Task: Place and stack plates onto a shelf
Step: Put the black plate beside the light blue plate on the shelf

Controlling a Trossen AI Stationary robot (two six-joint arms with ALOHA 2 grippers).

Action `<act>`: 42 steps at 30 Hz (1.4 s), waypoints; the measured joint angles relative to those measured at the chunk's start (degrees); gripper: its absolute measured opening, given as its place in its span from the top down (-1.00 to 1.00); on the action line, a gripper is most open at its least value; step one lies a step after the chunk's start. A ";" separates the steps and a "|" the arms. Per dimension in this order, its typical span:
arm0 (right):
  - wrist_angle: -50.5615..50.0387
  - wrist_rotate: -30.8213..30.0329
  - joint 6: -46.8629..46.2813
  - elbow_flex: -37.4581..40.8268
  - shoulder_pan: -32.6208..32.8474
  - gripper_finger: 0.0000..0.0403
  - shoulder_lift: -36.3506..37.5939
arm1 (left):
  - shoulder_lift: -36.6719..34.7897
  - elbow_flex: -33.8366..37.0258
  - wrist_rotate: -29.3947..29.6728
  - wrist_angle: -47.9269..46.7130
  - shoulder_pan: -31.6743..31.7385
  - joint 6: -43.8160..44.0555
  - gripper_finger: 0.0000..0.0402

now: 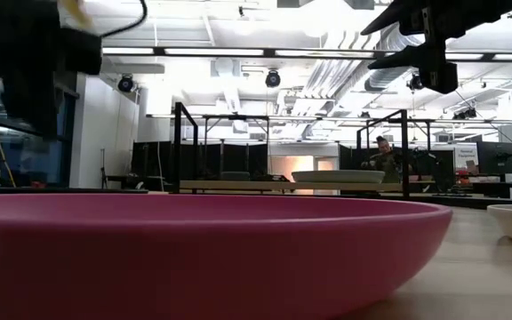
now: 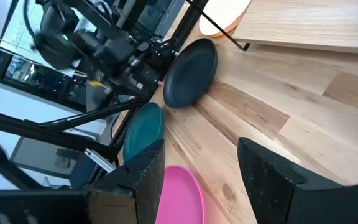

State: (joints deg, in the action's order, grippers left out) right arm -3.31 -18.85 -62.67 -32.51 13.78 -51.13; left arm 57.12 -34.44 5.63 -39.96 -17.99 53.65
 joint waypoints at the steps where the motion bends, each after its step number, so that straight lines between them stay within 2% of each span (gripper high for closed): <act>1: -0.39 -0.02 -0.01 0.00 0.00 0.09 0.00 | 2.09 0.00 0.90 -0.07 -0.30 0.49 0.45; 8: -2.02 0.01 0.15 0.00 0.00 0.09 -0.02 | 11.29 -0.48 0.20 5.32 -1.96 6.53 0.45; 11: -2.85 0.03 0.17 0.00 0.00 0.09 -0.02 | 13.53 -2.03 3.08 5.19 -3.18 8.25 0.45; 15: -4.60 0.24 0.17 0.00 0.00 0.09 -0.02 | 16.77 -3.21 6.93 5.26 -4.41 8.26 0.45; 30: -5.94 0.66 0.17 0.00 0.00 0.09 -0.02 | 26.62 -3.72 7.10 7.79 -4.80 7.30 0.45; 33: -5.94 0.66 0.17 -0.02 0.00 0.09 -0.02 | 27.26 -3.72 5.54 8.11 -3.94 5.06 0.55; 37: -5.94 0.64 0.16 -0.01 -0.01 0.09 -0.02 | 25.25 -3.91 3.06 8.22 -3.51 2.62 0.90; 42: -5.92 0.64 -0.11 0.00 0.00 0.09 -0.02 | 19.46 -4.35 0.00 5.44 -3.51 2.34 0.96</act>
State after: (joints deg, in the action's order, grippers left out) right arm -9.23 -18.22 -62.79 -32.51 13.78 -51.16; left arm 76.58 -38.79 5.63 -34.52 -21.50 55.99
